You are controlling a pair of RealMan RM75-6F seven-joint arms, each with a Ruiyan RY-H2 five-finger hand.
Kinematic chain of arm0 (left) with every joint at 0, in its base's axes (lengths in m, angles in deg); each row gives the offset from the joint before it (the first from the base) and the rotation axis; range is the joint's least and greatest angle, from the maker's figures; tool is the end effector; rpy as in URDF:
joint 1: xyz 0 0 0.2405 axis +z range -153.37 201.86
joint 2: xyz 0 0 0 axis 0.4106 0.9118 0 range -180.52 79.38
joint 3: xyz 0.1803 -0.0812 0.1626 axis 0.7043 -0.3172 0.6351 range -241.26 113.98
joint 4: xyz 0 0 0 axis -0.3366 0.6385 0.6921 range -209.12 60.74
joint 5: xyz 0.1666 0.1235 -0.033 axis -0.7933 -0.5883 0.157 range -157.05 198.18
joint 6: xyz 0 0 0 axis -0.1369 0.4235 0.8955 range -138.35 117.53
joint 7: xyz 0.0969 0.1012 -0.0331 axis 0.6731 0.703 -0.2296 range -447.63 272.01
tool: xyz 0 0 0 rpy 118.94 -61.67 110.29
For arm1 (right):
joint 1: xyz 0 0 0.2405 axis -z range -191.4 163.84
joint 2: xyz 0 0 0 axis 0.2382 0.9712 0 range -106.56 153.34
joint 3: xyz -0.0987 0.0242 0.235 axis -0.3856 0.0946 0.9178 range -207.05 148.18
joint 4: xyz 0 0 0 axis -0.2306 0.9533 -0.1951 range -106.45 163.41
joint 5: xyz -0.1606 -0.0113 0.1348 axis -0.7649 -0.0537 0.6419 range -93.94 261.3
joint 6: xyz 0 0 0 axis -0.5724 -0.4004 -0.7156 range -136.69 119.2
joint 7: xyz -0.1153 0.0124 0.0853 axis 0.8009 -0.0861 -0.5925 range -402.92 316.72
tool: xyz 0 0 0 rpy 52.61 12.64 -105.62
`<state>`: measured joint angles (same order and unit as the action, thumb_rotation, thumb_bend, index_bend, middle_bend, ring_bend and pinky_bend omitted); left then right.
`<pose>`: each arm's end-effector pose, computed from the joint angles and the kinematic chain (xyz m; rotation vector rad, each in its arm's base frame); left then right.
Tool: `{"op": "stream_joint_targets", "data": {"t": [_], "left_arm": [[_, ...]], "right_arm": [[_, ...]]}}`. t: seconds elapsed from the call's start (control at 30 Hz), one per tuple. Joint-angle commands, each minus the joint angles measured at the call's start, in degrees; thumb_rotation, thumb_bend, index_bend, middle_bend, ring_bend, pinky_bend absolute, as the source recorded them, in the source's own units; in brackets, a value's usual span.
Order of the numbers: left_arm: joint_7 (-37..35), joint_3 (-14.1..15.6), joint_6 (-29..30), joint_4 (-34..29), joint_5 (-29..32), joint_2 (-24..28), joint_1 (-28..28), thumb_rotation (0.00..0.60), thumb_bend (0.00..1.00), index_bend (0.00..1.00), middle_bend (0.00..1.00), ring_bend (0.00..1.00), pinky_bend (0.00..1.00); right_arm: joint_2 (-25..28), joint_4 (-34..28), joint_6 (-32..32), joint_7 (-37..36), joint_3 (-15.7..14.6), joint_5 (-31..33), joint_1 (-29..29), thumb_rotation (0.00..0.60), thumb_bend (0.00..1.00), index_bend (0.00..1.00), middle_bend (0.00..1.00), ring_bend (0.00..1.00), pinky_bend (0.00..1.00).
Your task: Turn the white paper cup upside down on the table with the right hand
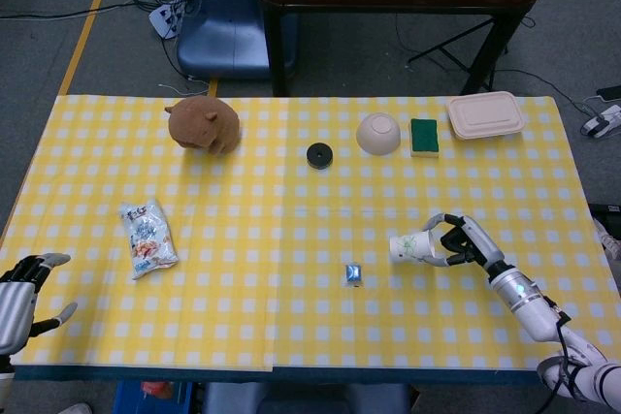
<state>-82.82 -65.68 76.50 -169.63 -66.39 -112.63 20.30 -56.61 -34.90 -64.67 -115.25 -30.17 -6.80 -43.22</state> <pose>-0.3030 0.1724 0.1668 -1.4049 -0.8398 -0.8633 -0.3131 -0.3098 0.0496 1.3114 -1.9555 1.2766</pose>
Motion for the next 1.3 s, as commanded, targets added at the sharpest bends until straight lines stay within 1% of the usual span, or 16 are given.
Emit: {"op": "stream_joint_targets", "data": {"t": [0.03,0.1,0.17,0.27,0.43,0.53,0.63,0.7,0.73,0.83,0.87,0.9,1.0,1.07,1.17,1.3], "left_arm": [[0.0,0.0,0.0,0.0,0.0,0.0,0.0,0.600,0.19,0.33,0.29,0.23,0.40],[-0.1,0.0,0.1,0.0,0.0,0.0,0.0,0.600,0.19,0.33,0.29,0.23,0.40],[-0.1,-0.1,0.2,0.0,0.0,0.0,0.1,0.600,0.19,0.33,0.29,0.23,0.40],[-0.2,0.0,0.2,0.0,0.0,0.1,0.1,0.600,0.19,0.33,0.29,0.23,0.40],[-0.3,0.0,0.2,0.0,0.0,0.1,0.1,0.600,0.19,0.33,0.29,0.23,0.40],[-0.2,0.0,0.2,0.0,-0.1,0.1,0.1,0.600,0.19,0.33,0.29,0.23,0.40],[-0.1,0.0,0.2,0.0,-0.1,0.1,0.1,0.600,0.19,0.33,0.29,0.23,0.40],[-0.1,0.0,0.2,0.0,0.0,0.1,0.1,0.600,0.19,0.33,0.29,0.23,0.40],[0.0,0.0,0.2,0.0,0.0,0.1,0.1,0.600,0.19,0.33,0.29,0.23,0.40],[0.1,0.0,0.1,-0.1,0.0,0.0,0.1,0.600,0.19,0.33,0.29,0.23,0.40],[0.2,0.0,0.0,-0.1,0.0,0.0,0.0,0.600,0.19,0.33,0.29,0.23,0.40],[0.3,0.0,0.0,-0.1,0.0,0.0,0.0,0.600,0.19,0.33,0.29,0.23,0.40],[0.4,0.0,0.0,-0.1,0.0,-0.1,0.0,0.600,0.19,0.33,0.29,0.23,0.40],[0.5,0.1,0.0,-0.2,0.0,-0.1,0.0,0.600,0.19,0.33,0.29,0.23,0.40],[0.4,0.0,0.0,-0.2,0.0,-0.1,0.0,0.600,0.19,0.33,0.29,0.23,0.40],[-0.1,-0.1,0.2,-0.2,0.1,0.1,0.1,0.600,0.19,0.33,0.29,0.23,0.40]], "right_arm": [[-1.6,3.1,0.5,-4.1,-1.9,-3.0,-1.7,0.600,0.00,0.42,1.00,1.00,1.00],[-1.7,3.6,0.6,-5.2,-2.3,-3.5,-2.1,0.600,0.00,0.38,1.00,1.00,1.00],[-1.8,4.2,0.6,-6.4,-2.8,-4.3,-2.8,0.600,0.00,0.29,1.00,1.00,1.00],[-1.9,5.2,0.1,-7.4,-3.4,-4.9,-3.5,0.600,0.00,0.19,1.00,1.00,1.00],[-0.8,4.8,-1.8,-6.0,-3.4,-4.8,-3.5,0.600,0.00,0.12,1.00,1.00,1.00],[0.8,3.1,-3.1,-1.2,-2.9,-4.2,-3.1,0.600,0.00,0.10,1.00,1.00,1.00],[3.2,-0.4,-3.9,9.0,-2.0,-2.9,-2.5,0.600,0.00,0.10,1.00,1.00,1.00],[5.6,-4.3,-3.8,18.8,-1.3,-1.5,-2.1,0.600,0.00,0.10,1.00,1.00,1.00],[6.9,-6.9,-3.8,25.2,-0.7,-0.2,-1.7,0.600,0.00,0.10,1.00,1.00,1.00],[9.5,-13.2,-4.1,41.5,0.8,3.4,-0.8,0.600,0.00,0.10,1.00,1.00,1.00],[10.4,-16.0,-4.5,49.0,1.5,5.1,-0.3,0.600,0.00,0.10,1.00,1.00,1.00],[11.0,-18.0,-4.9,54.5,2.0,6.4,0.0,0.600,0.00,0.10,1.00,1.00,1.00],[12.6,-24.6,-5.4,70.4,3.1,10.6,0.3,0.600,0.00,0.10,1.00,1.00,1.00],[13.3,-28.4,-5.3,79.4,3.7,13.1,0.0,0.600,0.00,0.10,1.00,1.00,1.00],[13.8,-32.9,-5.0,89.9,4.2,16.2,-0.9,0.600,0.00,0.12,1.00,1.00,1.00],[14.0,-37.4,-3.7,99.1,4.7,20.3,-2.4,0.600,0.00,0.15,1.00,1.00,1.00]]}}
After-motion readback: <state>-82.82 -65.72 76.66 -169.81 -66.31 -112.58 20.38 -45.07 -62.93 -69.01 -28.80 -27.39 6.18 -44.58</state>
